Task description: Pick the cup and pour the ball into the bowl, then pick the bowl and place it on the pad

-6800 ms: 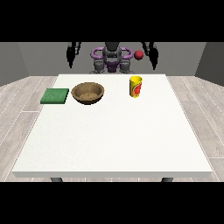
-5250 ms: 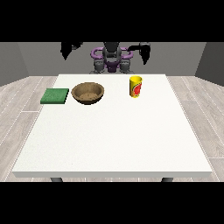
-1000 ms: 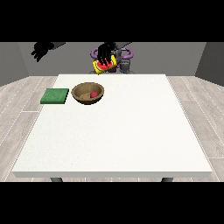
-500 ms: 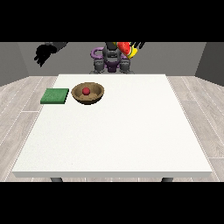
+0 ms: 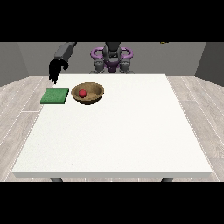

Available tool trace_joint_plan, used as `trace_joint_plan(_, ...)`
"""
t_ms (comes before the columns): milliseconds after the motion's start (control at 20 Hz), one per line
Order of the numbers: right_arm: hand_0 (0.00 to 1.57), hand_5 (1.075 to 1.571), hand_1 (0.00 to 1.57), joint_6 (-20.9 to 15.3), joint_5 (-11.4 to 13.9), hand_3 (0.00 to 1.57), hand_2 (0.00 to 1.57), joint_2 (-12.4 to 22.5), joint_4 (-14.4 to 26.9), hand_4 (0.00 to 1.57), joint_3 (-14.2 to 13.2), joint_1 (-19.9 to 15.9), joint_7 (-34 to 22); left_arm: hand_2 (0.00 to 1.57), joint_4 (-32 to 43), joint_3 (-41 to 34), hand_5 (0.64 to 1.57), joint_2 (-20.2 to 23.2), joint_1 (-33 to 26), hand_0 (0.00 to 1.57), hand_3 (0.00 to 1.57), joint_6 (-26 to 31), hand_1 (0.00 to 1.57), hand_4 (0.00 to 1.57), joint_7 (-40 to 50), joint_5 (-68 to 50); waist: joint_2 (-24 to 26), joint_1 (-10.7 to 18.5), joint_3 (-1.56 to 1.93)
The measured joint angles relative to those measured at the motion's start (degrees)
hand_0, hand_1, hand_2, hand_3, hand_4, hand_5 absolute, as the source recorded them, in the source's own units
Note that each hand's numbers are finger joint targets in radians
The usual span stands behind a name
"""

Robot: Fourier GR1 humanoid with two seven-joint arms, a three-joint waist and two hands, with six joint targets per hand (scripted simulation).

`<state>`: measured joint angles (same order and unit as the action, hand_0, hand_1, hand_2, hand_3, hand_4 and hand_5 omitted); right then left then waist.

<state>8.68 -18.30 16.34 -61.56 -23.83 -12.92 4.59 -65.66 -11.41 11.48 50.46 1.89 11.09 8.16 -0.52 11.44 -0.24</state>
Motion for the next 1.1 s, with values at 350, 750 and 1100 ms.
trace_joint_plan(350, 0.0, 1.566, 0.0, -0.4, 0.6, 0.0, 0.0, -3.3, 5.4, 0.69, 0.4, -1.5, 6.9, 0.0, -0.5, -8.1, 1.561, 8.8, -1.3, 0.0, 0.0, 11.4, 0.0, 0.99, -1.4, -11.1, -4.7, 0.7, 0.22)
trace_joint_plan(750, 0.0, 1.558, 0.0, -0.3, 1.8, 0.0, 0.0, -4.5, 15.7, 0.55, 1.3, -7.2, 14.0, 0.0, -2.4, -11.7, 1.535, 15.1, -2.9, 0.0, 0.0, 16.0, 0.0, 1.01, 0.5, -17.1, -7.8, -0.4, 0.27)
trace_joint_plan(1100, 0.0, 1.549, 0.0, 1.4, 2.1, 0.0, 0.0, -3.5, 22.1, 0.48, 1.2, -10.4, 20.1, 0.0, -6.0, -13.2, 1.534, 17.5, -5.2, 0.0, 0.0, 17.1, 0.0, 1.01, 0.8, -20.3, -10.3, -0.7, -0.46)
